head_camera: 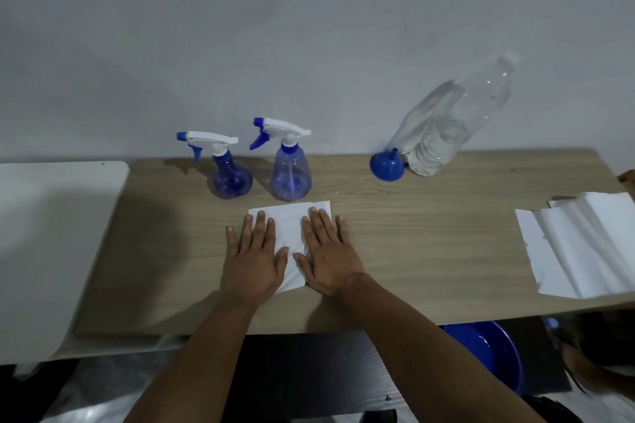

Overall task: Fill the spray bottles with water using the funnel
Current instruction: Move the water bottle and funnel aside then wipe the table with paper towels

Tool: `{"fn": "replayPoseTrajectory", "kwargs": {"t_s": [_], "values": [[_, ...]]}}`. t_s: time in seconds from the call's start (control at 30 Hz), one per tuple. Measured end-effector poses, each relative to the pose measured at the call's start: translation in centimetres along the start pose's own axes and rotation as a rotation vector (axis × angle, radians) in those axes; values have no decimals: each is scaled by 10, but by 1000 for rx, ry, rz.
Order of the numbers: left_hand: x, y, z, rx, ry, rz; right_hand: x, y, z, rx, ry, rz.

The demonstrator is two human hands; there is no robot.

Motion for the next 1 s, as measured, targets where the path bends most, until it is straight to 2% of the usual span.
{"fn": "replayPoseTrajectory", "kwargs": {"t_s": [0.43,0.67,1.0], "values": [[-46,-6,116,-2,-46,-22,0,-18,116,48,-92,-33],[-73,-13,174,-10,7,19,25,-19,184,-24,-13,-21],[-101,-19,303,-13,200,7,97,-10,301,-111,160,-2]]}}
Point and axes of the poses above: each hand's wrist, its own x-axis away from the middle knuckle, its own y-axis out of the palm, z = x × y, the point moved 8 cm from there along -x, towards the middle knuckle, and after that the axes turned 13 degrees about -z, right-handed, at the moved point
